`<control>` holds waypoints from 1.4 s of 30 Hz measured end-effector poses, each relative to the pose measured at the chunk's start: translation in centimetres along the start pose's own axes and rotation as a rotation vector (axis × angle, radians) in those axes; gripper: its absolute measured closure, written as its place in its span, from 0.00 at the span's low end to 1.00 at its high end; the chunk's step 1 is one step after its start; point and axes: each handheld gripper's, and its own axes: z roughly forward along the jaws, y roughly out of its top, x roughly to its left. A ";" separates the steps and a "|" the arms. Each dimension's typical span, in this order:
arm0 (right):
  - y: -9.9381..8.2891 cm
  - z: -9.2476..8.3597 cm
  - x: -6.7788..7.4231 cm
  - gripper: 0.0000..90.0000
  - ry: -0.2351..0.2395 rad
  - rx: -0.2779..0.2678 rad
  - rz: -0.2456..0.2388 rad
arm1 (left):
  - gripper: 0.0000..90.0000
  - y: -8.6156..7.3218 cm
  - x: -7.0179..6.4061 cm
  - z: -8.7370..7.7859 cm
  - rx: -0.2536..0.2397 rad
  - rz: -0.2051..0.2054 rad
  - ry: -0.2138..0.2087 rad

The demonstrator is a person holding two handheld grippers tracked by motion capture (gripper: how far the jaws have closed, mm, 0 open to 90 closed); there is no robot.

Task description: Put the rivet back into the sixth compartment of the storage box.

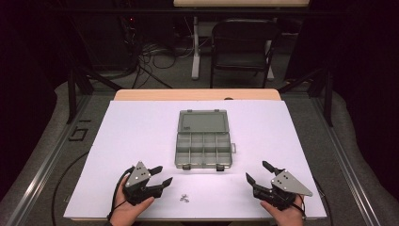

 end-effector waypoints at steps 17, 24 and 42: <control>0.0 -0.1 -0.2 0.32 -0.009 0.000 0.011 | 0.72 -0.3 -2.3 1.6 0.141 0.002 -0.092; 0.0 -0.1 -0.3 0.32 -0.009 0.005 0.014 | 0.74 -0.7 -2.9 2.1 0.178 -0.008 -0.118; 0.0 -0.1 -0.3 0.32 -0.004 0.001 0.019 | 0.81 -0.8 -4.1 2.9 0.212 0.002 -0.182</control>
